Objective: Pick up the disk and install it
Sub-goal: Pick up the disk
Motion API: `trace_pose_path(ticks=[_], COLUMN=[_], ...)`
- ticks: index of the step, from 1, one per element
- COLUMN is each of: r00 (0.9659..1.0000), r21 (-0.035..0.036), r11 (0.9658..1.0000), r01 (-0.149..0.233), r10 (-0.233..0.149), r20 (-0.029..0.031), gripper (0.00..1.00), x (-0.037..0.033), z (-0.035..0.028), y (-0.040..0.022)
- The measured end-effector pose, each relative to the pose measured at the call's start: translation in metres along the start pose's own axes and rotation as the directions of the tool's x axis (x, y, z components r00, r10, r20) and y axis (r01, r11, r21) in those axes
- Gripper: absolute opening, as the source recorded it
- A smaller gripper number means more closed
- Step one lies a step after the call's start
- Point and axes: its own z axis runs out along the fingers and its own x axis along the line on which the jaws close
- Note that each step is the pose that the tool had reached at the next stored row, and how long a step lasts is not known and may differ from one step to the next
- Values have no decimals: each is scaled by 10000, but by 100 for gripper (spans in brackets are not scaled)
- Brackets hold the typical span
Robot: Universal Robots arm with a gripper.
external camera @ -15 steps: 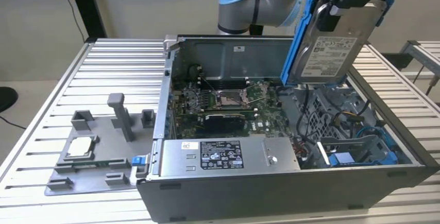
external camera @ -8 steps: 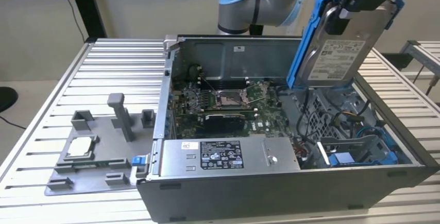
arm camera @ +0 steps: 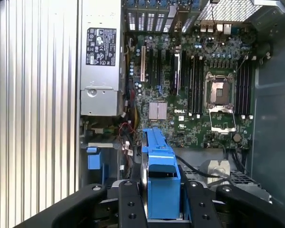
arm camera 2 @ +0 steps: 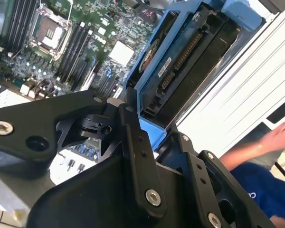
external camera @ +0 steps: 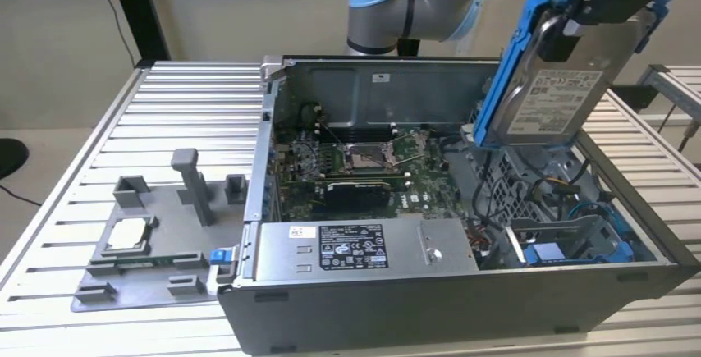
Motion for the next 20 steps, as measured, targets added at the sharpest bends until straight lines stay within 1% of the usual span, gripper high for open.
trace_pose_path(ticks=[8,14,20], r00=[10000,10000,10000], r21=[0,0,1], r11=[10000,10000,10000], r01=[-2,-4,-16], r10=[2,4,16], r20=[-1,-1,0], gripper=[0,0,0], x=[112,205,310], z=[-9,-15,-20], y=[-127,-208,-260])
